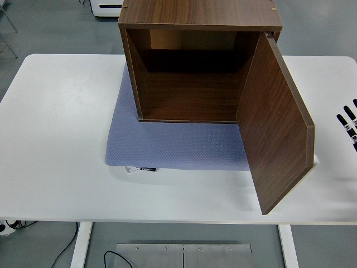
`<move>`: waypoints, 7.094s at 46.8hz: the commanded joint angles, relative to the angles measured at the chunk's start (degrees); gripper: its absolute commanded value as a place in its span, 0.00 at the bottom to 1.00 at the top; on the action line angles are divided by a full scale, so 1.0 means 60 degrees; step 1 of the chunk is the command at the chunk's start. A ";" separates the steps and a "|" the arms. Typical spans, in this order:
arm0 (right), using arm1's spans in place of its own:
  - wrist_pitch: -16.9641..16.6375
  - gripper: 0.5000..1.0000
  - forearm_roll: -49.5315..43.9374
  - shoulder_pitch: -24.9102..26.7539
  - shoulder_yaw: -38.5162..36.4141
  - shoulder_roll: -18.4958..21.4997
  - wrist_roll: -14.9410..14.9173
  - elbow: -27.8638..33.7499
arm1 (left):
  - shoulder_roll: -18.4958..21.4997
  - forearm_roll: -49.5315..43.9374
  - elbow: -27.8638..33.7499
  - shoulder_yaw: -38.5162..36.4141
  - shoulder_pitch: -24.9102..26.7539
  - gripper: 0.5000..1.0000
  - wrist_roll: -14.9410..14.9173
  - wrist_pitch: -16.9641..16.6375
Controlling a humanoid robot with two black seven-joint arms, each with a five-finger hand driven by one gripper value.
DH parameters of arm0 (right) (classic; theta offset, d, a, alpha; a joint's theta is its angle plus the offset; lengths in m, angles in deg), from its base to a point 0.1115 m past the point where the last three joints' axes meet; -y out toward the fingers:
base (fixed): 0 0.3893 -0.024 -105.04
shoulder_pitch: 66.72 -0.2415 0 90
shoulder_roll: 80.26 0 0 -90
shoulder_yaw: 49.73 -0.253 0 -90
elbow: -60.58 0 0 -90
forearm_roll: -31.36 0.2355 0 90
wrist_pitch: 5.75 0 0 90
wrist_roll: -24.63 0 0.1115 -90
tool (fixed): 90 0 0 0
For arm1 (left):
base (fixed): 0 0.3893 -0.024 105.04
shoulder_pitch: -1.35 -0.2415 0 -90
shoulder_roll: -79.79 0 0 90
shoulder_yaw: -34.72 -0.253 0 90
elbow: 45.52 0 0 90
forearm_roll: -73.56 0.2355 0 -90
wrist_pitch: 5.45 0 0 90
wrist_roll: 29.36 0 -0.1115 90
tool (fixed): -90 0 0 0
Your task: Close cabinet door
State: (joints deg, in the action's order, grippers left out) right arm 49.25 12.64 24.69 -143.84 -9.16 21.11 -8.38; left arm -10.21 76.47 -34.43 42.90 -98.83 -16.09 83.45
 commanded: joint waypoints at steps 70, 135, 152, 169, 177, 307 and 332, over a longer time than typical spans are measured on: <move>0.0000 1.00 0.0015 0.0015 -0.0297 -0.0175 0.0000 -0.0006 | 0.0000 -0.0017 -0.0002 0.0015 -0.0076 1.00 0.0000 -0.0036; 0.0000 1.00 -0.0029 0.0088 -0.0180 -0.0351 0.0542 -0.0153 | 0.0000 -0.0017 -0.0002 0.0015 -0.0091 1.00 0.0000 -0.0036; 0.0000 1.00 -0.0088 0.0191 0.0200 -0.0570 0.0879 -0.0665 | 0.0000 -0.0017 -0.0002 0.0015 -0.0091 1.00 0.0000 -0.0036; 0.0000 1.00 -0.0117 0.0220 0.0830 -0.0951 0.0908 -0.0900 | 0.0000 -0.0017 -0.0002 0.0015 -0.0091 1.00 0.0000 -0.0036; 0.0000 1.00 -0.0117 0.0220 0.1006 -0.1069 0.0981 -0.0900 | 0.0000 -0.0003 -0.0002 0.0015 -0.0091 1.00 0.0000 -0.0036; 0.0000 1.00 -0.0571 -0.0307 0.3862 -0.0952 0.1553 -0.2643 | 0.0000 -0.0003 -0.0002 0.0015 -0.0091 1.00 0.0000 -0.0036; 0.0000 1.00 -0.0615 -0.0541 0.4141 -0.0395 0.1919 -0.2658 | 0.0000 -0.0003 -0.0002 0.0015 -0.0091 1.00 0.0000 -0.0036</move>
State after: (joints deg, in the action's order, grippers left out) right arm 49.25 9.12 21.61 -119.03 -11.85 32.60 -24.42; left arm -10.21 76.39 -34.44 42.98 -99.35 -16.09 83.23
